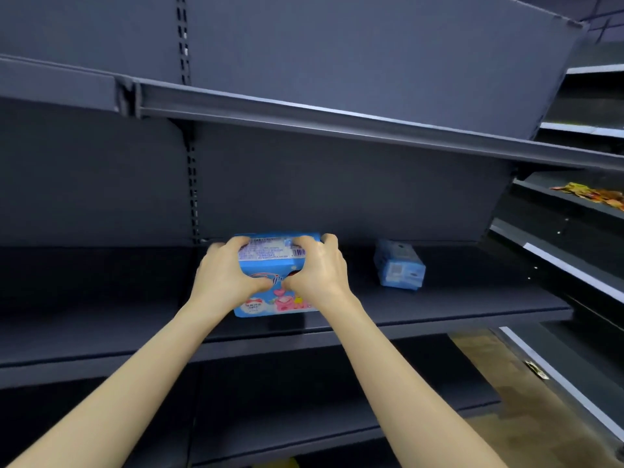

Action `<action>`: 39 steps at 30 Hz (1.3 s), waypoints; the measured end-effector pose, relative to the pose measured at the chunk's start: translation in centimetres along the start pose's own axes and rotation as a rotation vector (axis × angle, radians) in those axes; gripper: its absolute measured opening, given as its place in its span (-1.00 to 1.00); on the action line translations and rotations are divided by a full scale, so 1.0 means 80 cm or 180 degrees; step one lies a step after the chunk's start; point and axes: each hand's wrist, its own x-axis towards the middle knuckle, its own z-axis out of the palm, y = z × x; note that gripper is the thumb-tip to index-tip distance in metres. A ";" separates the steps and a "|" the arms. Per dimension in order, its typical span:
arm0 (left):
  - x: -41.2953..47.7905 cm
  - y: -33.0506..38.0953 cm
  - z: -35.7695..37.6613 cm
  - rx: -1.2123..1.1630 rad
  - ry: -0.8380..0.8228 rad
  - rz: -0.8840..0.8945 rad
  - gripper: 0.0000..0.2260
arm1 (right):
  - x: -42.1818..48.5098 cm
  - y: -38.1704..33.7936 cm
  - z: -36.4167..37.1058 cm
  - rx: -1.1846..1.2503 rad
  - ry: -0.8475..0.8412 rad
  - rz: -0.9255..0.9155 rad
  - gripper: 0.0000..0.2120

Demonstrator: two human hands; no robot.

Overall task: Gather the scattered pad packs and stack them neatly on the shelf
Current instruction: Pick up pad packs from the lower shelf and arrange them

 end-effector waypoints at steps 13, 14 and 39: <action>-0.018 -0.103 -0.086 0.0627 0.0771 -0.1063 -0.28 | 0.033 -0.112 0.096 0.0218 -0.0820 -0.1177 -0.44; -0.021 -0.106 -0.092 0.0673 0.0828 -0.1185 -0.28 | 0.034 -0.121 0.101 0.0219 -0.0884 -0.1286 -0.43; -0.269 -0.233 -0.230 0.1165 0.2478 -0.3116 -0.33 | -0.138 -0.341 0.265 0.0608 -0.2353 -0.3469 -0.53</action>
